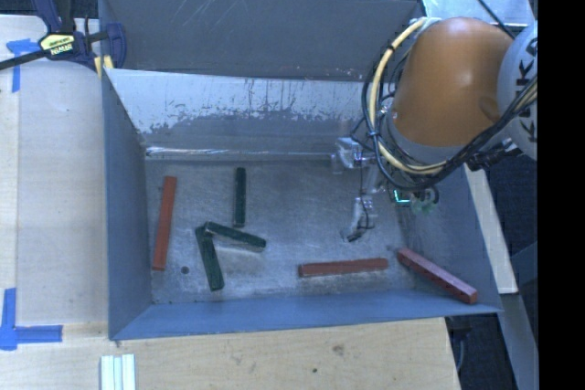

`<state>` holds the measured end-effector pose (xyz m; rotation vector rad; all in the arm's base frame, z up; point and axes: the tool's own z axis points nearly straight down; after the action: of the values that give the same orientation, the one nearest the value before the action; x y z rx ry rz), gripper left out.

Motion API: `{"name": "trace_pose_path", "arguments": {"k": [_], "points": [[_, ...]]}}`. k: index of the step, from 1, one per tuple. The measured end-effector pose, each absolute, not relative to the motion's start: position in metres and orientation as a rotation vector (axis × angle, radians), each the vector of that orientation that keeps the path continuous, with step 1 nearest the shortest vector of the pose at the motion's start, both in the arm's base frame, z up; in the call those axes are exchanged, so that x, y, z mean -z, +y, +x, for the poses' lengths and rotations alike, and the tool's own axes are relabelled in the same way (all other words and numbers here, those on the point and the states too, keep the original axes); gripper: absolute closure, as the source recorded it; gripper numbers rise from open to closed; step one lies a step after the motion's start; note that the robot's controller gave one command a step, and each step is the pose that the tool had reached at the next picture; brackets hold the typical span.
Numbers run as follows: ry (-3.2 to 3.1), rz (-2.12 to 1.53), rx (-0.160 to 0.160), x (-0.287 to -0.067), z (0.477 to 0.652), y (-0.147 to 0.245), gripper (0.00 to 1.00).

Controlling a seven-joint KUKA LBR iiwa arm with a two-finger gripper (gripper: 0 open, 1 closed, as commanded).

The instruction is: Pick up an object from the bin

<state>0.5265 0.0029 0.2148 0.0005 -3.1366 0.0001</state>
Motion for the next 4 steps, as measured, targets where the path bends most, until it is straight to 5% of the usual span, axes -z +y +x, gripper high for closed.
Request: {"name": "trace_pose_path", "arguments": {"k": [1,2,3,4], "points": [[-3.114,-0.375,0.001,-0.139,0.503,0.044,0.00],[-3.107,-0.437,0.004,-0.067,0.516,0.135,0.00],[-3.111,-0.447,0.001,-0.070,0.518,0.131,1.00],[-3.114,-0.485,0.007,-0.225,0.517,0.128,1.00]]}}
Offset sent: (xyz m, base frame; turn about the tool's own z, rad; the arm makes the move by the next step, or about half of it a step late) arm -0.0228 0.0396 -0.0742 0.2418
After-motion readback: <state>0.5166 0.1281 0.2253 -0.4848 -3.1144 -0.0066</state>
